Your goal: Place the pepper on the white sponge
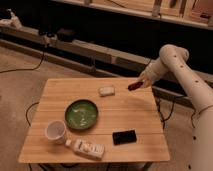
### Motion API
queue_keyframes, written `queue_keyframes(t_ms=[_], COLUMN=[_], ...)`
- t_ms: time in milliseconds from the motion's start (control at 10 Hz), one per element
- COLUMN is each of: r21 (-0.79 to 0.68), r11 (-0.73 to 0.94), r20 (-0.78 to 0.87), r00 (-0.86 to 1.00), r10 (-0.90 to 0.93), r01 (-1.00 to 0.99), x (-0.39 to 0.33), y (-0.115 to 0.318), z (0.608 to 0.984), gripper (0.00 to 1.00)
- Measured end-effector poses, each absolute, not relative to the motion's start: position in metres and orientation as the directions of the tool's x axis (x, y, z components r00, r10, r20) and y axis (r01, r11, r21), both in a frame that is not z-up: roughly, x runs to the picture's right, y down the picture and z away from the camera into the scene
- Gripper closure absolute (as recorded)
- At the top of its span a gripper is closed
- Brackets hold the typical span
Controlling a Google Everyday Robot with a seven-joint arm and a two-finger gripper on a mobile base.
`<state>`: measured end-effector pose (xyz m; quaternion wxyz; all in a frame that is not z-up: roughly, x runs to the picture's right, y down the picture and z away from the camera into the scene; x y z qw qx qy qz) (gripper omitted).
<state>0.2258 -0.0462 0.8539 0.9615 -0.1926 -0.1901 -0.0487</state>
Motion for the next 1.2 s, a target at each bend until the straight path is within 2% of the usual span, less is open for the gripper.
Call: queue_keyframes(t_ms=[400, 600, 900, 1200], r21=[-0.113, -0.012, -0.012, -0.106], r11=[0.977, 0.982, 0.981, 0.988], r20=[0.385, 0.424, 0.469, 0.481], r00=[0.914, 0.891, 0.868, 0.875], r10=[-0.126, -0.165, -0.164, -0.050], r01=[0.182, 0.187, 0.192, 0.114], x=[0.159, 0.109, 0.068, 0.077], y=[-0.092, -0.082, -0.044, -0.023], z=[0.887, 0.889, 0.892, 0.902], gripper=[0.90, 0.90, 0.90, 0.90])
